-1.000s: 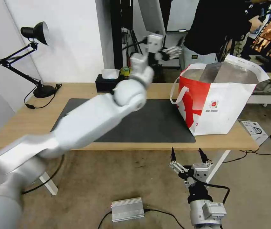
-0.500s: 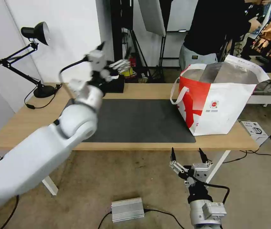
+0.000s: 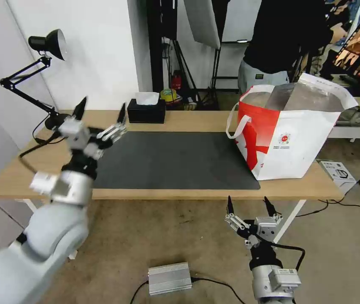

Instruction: Pick up the trash from the table and place it into the takeout bag.

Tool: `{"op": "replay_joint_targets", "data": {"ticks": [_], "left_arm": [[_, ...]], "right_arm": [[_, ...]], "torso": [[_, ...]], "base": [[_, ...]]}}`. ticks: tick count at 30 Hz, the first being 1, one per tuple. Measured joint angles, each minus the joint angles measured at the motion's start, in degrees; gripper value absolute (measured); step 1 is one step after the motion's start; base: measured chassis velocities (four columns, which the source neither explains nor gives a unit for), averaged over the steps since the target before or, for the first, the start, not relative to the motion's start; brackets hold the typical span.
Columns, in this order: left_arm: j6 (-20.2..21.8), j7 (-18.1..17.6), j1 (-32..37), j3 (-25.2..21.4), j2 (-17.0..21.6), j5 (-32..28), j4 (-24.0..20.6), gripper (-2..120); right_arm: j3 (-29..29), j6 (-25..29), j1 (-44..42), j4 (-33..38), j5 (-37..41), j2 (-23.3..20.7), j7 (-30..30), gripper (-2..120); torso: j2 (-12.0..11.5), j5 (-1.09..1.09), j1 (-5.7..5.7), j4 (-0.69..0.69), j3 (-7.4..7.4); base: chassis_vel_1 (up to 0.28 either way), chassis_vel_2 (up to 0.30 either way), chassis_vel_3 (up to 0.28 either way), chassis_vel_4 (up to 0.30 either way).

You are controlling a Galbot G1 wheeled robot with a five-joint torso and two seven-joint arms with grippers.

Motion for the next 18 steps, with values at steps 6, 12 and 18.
{"op": "replay_joint_targets", "data": {"ticks": [6, 12, 18], "left_arm": [[-2.7, 0.7, 8.7, -2.3, -5.9, 6.3, -0.8, 100], [-4.4, 0.7, 14.7, -3.3, -10.9, 10.8, -0.9, 100], [-8.3, 0.8, 21.1, -3.4, -17.4, 18.6, 0.2, 100]], "right_arm": [[0.0, 0.0, 0.0, 0.0, 0.0, 0.0, 0.0, 100], [0.0, 0.0, 0.0, 0.0, 0.0, 0.0, 0.0, 100], [0.0, 0.0, 0.0, 0.0, 0.0, 0.0, 0.0, 100]], "torso": [[0.0, 0.0, 0.0, -0.01, 0.0], [0.0, 0.0, 0.0, 0.0, 0.01], [0.0, 0.0, 0.0, 0.01, 0.0]], "base": [[0.0, 0.0, 0.0, 0.0], [0.0, 0.0, 0.0, 0.0], [0.0, 0.0, 0.0, 0.0]]}}
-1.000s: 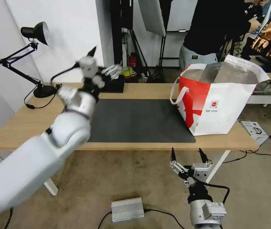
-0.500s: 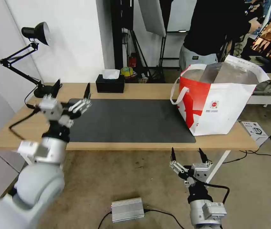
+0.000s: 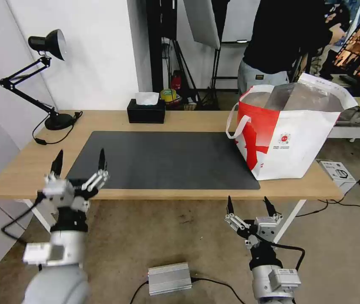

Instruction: Pick up the trash from the table and place it into the takeout bag.

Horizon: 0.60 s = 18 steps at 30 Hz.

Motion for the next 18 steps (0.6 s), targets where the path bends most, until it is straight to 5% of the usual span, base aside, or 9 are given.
{"op": "replay_joint_targets", "data": {"ticks": [9, 18], "left_arm": [[-3.9, -0.1, 4.7, -0.5, -4.5, 3.6, 1.4, 100], [-4.4, 0.9, 6.9, -1.5, -4.8, 4.7, -1.1, 100]], "right_arm": [[0.0, 0.0, 0.0, 0.0, 0.0, 0.0, 0.0, 100], [0.0, 0.0, 0.0, 0.0, 0.0, 0.0, 0.0, 100]], "torso": [[0.0, 0.0, 0.0, -0.01, 0.0], [0.0, -0.01, 0.0, -0.01, 0.0]], "base": [[0.0, 0.0, 0.0, 0.0], [0.0, 0.0, 0.0, 0.0]]}}
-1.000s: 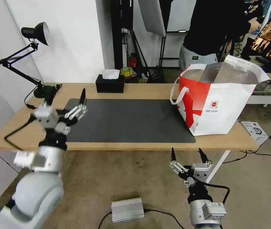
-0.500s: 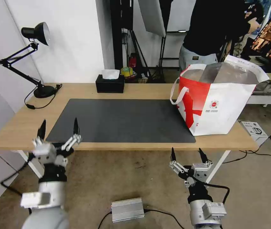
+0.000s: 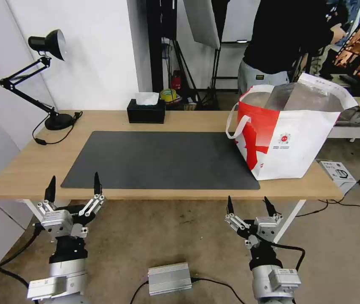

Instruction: Pick up the trash from the table and place it into the takeout bag.

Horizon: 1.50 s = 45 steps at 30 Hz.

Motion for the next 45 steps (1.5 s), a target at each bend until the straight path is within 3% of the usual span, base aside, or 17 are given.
{"op": "replay_joint_targets", "data": {"ticks": [27, 45], "left_arm": [[-0.4, 0.0, 3.5, 4.6, -1.2, 4.0, 1.8, 100], [-3.0, -0.2, 6.3, 6.0, -2.9, 8.8, 3.0, 100]], "right_arm": [[0.0, 0.0, 0.0, 0.0, 0.0, 0.0, 0.0, 100], [0.0, 0.0, 0.0, 0.0, 0.0, 0.0, 0.0, 100]], "torso": [[0.0, 0.0, 0.0, 0.01, 0.0], [0.0, 0.0, 0.01, 0.01, 0.0]], "base": [[0.0, 0.0, 0.0, 0.0], [0.0, 0.0, 0.0, 0.0]]}}
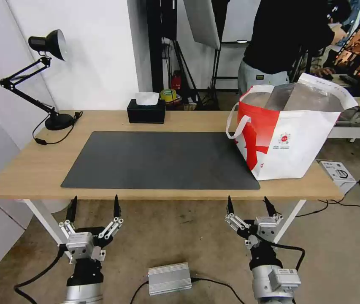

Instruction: Pick up the trash from the table and place it into the takeout bag.

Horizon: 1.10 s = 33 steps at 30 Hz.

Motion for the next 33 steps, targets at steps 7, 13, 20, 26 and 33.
{"op": "replay_joint_targets", "data": {"ticks": [7, 13, 20, 26, 33], "left_arm": [[-0.8, -0.1, 0.3, -0.1, -0.3, 0.3, 0.6, 100], [-0.9, -0.5, 0.5, 0.3, -0.5, 0.1, 0.8, 100], [-0.9, -0.5, 0.5, 0.3, -0.5, 0.0, 0.8, 100], [-0.9, -0.5, 0.5, 0.3, -0.5, 0.0, 0.8, 100], [-0.9, -0.5, 0.5, 0.3, -0.4, -0.1, 0.8, 100]], "right_arm": [[0.0, 0.0, 0.0, 0.0, 0.0, 0.0, 0.0, 100], [0.0, 0.0, 0.0, 0.0, 0.0, 0.0, 0.0, 100], [0.0, 0.0, 0.0, 0.0, 0.0, 0.0, 0.0, 100], [0.0, 0.0, 0.0, 0.0, 0.0, 0.0, 0.0, 100], [0.0, 0.0, 0.0, 0.0, 0.0, 0.0, 0.0, 100]], "torso": [[0.0, 0.0, 0.0, 0.0, 0.0], [0.0, 0.0, 0.0, 0.0, 0.0], [0.0, 0.0, 0.0, 0.0, 0.0], [0.0, 0.0, 0.0, 0.0, 0.0], [0.0, 0.0, 0.0, 0.0, 0.0]], "base": [[0.0, 0.0, 0.0, 0.0], [0.0, 0.0, 0.0, 0.0], [0.0, 0.0, 0.0, 0.0], [0.0, 0.0, 0.0, 0.0], [0.0, 0.0, 0.0, 0.0]]}}
